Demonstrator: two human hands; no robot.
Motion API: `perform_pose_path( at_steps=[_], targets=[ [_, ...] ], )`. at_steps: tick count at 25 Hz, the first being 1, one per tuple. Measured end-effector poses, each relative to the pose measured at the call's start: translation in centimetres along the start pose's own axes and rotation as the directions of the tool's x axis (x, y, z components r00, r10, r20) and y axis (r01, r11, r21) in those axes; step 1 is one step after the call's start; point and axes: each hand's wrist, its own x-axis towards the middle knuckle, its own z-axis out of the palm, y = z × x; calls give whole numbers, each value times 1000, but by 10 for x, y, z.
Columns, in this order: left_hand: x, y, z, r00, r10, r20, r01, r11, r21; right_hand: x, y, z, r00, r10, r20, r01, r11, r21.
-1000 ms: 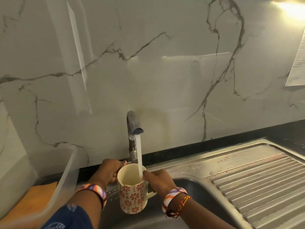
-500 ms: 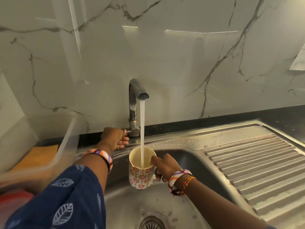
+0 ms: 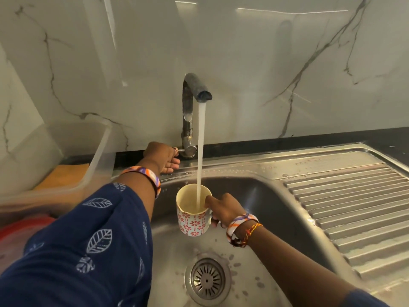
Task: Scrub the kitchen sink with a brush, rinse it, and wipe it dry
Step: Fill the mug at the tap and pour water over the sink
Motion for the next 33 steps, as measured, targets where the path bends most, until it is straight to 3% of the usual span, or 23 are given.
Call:
perform_pose_path(
  at_steps=[33],
  targets=[
    [-1, -4, -5, 999, -22, 31, 23, 998, -54, -10, -2, 8, 997, 46, 60, -51, 994, 97]
  ],
)
